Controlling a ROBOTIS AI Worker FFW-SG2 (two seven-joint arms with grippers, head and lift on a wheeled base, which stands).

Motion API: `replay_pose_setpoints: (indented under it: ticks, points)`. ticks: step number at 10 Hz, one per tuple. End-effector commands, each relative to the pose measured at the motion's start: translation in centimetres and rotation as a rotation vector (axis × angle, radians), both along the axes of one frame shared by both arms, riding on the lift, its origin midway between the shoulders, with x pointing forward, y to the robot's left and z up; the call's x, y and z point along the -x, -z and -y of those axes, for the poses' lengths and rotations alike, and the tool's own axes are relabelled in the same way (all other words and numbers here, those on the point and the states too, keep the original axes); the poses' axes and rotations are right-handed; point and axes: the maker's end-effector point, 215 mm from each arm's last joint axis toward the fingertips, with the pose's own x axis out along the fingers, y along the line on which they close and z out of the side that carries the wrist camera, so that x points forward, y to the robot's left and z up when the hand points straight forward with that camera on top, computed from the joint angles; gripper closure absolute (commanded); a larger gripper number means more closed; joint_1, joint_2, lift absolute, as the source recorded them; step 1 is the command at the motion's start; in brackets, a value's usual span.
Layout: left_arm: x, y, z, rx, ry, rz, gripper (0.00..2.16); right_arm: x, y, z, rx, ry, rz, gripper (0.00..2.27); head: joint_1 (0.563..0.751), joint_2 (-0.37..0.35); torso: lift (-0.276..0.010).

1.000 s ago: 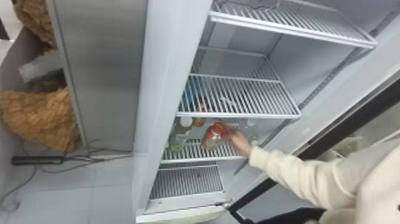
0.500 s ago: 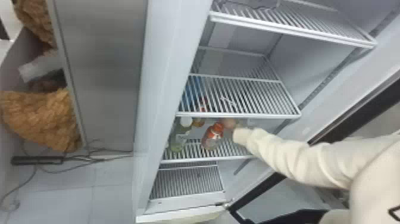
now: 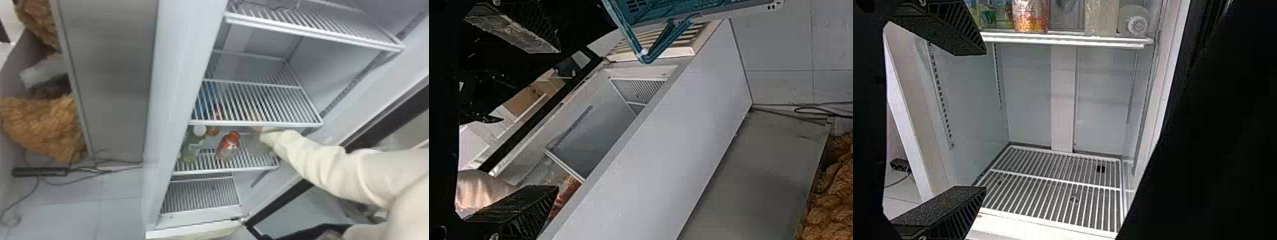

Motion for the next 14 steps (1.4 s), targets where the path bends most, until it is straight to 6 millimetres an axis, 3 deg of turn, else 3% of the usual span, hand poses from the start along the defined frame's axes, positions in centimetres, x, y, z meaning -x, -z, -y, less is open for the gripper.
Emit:
replay_pose_setpoints:
  ticks: [1, 14]
  points:
    - [0.00, 0.00, 0.00, 0.000, 0.000, 0.000, 0.00, 0.00, 0.00, 0.00, 0.000, 0.000, 0.000, 0.00, 0.695, -0.350, 0.000]
    - [0.00, 0.00, 0.00, 0.000, 0.000, 0.000, 0.00, 0.00, 0.00, 0.00, 0.000, 0.000, 0.000, 0.00, 0.695, -0.350, 0.000]
